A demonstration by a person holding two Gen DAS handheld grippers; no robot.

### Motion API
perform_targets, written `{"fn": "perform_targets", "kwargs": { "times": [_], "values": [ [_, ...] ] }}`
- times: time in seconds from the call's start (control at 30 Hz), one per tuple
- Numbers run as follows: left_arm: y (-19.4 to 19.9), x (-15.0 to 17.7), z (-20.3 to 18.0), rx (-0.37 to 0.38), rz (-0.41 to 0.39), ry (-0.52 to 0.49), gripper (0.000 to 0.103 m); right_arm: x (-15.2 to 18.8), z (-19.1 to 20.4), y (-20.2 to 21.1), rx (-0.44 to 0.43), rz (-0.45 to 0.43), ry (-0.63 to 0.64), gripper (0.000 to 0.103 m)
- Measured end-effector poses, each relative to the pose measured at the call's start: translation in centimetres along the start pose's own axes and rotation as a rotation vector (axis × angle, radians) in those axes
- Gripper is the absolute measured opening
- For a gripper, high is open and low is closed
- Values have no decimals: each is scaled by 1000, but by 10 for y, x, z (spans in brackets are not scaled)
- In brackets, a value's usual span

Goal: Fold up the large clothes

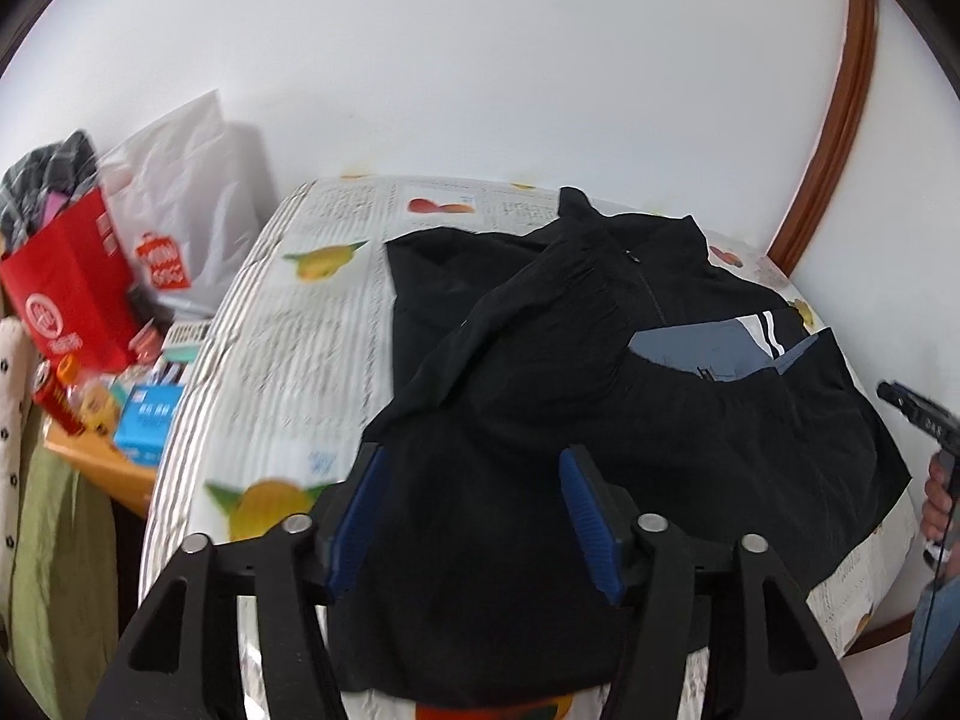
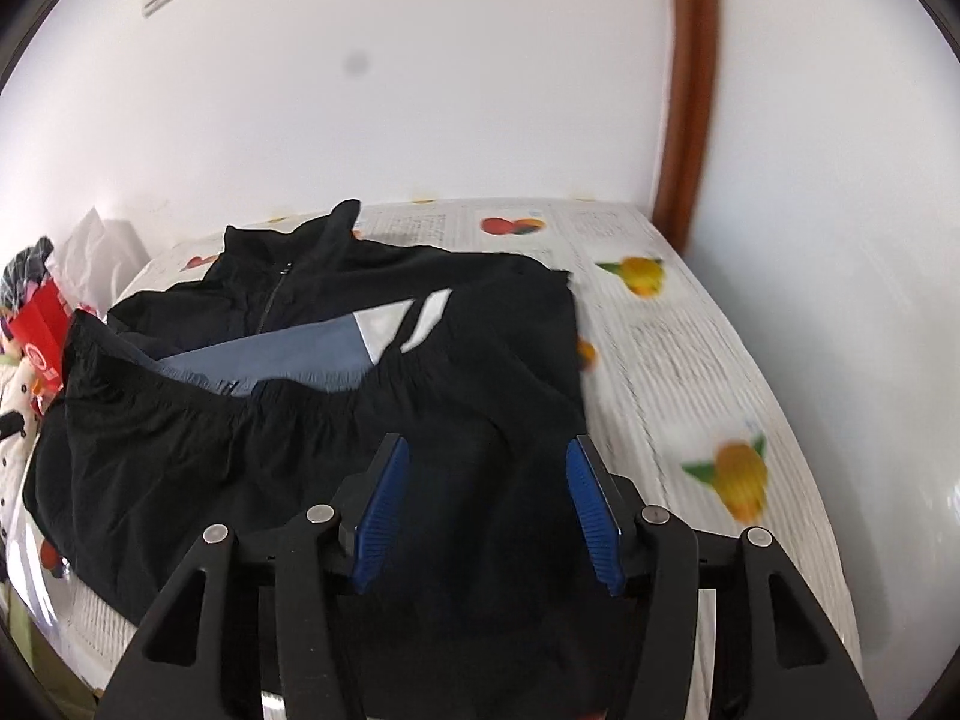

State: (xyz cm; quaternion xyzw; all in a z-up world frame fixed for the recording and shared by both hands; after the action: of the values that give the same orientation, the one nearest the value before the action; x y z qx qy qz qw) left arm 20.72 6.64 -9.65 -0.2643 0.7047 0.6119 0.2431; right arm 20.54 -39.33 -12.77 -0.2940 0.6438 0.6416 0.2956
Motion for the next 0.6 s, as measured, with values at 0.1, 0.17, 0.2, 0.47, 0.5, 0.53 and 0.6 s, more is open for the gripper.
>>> {"fn": "perform_targets", "kwargs": {
  "times": [0.1,0.17,0.2,0.47,0.5,0.53,0.6],
  "values": [
    [-14,-11,-8,-16,0,-32,67,-15,4,-23,1,18,16,55],
    [-23,-18,-12,-17,-4,-54,69,-23,4,-38,1,31,19,55],
    [-30,-22,-13,-14,-3,-66,69,-25,3,-43,0,35,21,55],
    [-65,-49,-7,81,12,-85,69,-30,3,-94,-8,110,62,55],
    [-72,-52,-7,99,30,-94,69,-29,3,-99,-17,119,73,55],
    [-77,-55,-8,105,42,-104,69,-28,3,-102,-20,123,79,55],
    [-86,-57,-12,92,54,-121,69,-28,4,-110,-32,135,81,55]
  ]
}}
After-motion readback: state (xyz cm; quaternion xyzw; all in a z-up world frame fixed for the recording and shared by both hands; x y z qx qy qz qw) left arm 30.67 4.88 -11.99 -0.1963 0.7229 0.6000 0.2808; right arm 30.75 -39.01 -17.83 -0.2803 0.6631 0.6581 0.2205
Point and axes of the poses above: each gripper's, at about its wrist camera, not at the fingertips, and y roughly against the way its jaws point, z to its left, x to its underside, the point moved 1 cm from there along -y, roughly the way its jaws point, and after that the axes turned 2 degrees about y, right-handed, at the moved point
